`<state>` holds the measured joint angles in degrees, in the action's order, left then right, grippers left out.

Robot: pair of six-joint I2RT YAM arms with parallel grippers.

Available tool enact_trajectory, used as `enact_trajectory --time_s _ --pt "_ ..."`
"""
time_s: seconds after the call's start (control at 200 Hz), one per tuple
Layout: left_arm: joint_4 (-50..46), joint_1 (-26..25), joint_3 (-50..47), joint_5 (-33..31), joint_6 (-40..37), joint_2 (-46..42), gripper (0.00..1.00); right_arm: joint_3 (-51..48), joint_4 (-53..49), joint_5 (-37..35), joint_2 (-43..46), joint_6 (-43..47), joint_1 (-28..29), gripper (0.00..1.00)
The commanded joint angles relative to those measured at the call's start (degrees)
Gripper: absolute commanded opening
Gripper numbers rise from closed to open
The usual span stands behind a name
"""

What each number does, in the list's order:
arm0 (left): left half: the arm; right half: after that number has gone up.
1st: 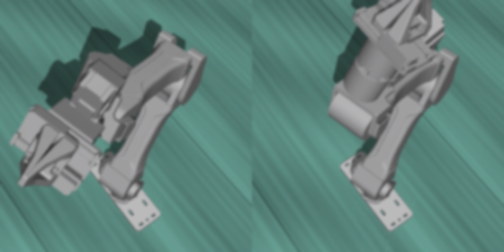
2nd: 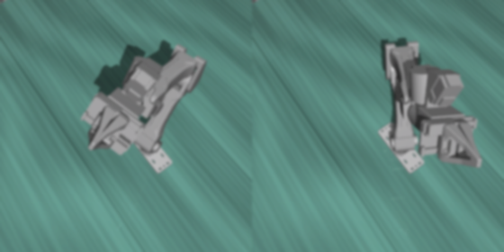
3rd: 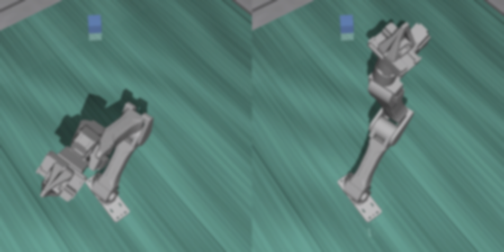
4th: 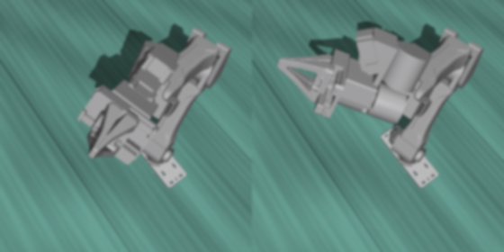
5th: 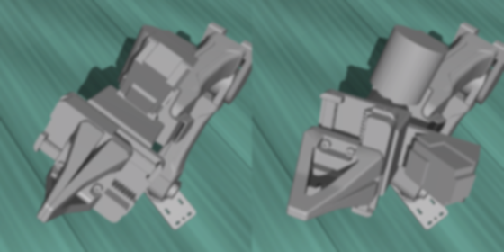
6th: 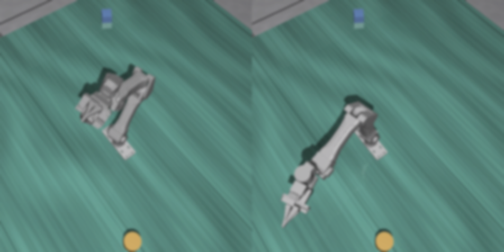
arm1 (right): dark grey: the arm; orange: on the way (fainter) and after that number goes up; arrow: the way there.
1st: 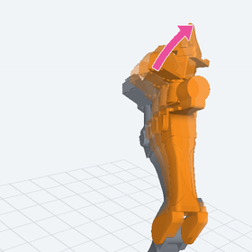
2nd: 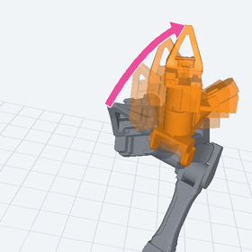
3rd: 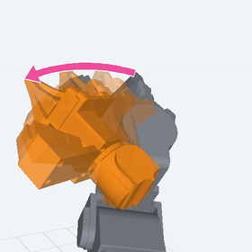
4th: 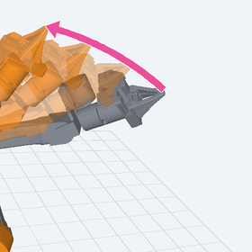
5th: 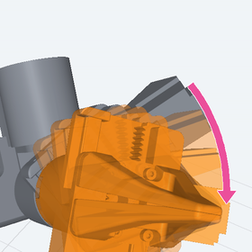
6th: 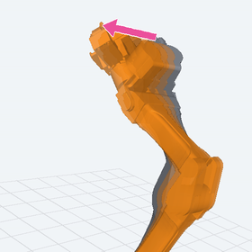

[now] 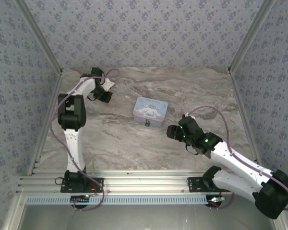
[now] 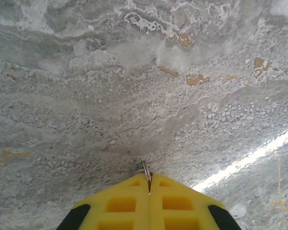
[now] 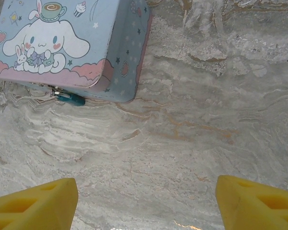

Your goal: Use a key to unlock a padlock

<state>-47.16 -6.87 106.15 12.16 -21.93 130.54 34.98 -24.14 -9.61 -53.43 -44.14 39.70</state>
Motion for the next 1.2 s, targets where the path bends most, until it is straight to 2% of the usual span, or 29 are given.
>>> enact_trajectory --time_s 0.0,0.375,0.55,0.63,0.75,0.994,1.109,1.194 --pt "0.3 -0.4 -2.2 2.4 1.5 -4.4 0.00 0.5 -0.6 0.6 -0.1 -0.5 0.6 0.77" --pt "2.1 -0.9 -12.3 4.0 7.5 -18.2 0.00 1.2 -1.0 2.6 0.9 -1.5 3.8 0.77" --pt "0.8 -3.3 -16.0 3.7 12.0 -25.0 0.00 1.4 -0.2 1.4 1.6 -2.4 7.4 0.76" --pt "-1.4 -7.1 -16.0 3.3 14.2 -27.1 0.00 1.0 2.3 1.7 1.6 -2.4 8.9 0.76" --pt "-3.8 -14.6 -17.7 -0.5 16.7 -31.6 0.00 1.1 5.0 3.0 1.7 -3.2 10.7 0.76" --pt "-4.8 -25.3 -24.5 -1.0 27.4 -42.7 0.00 2.4 5.5 -1.1 2.7 -1.7 15.7 0.75" --pt "-5.0 -27.9 -27.0 3.9 32.4 -47.4 0.00 2.3 9.5 -1.0 1.9 1.6 15.9 0.75" --pt "-6.1 -28.1 -28.0 7.1 33.1 -51.3 0.00 0.3 16.0 0.7 1.5 6.3 15.2 0.72"
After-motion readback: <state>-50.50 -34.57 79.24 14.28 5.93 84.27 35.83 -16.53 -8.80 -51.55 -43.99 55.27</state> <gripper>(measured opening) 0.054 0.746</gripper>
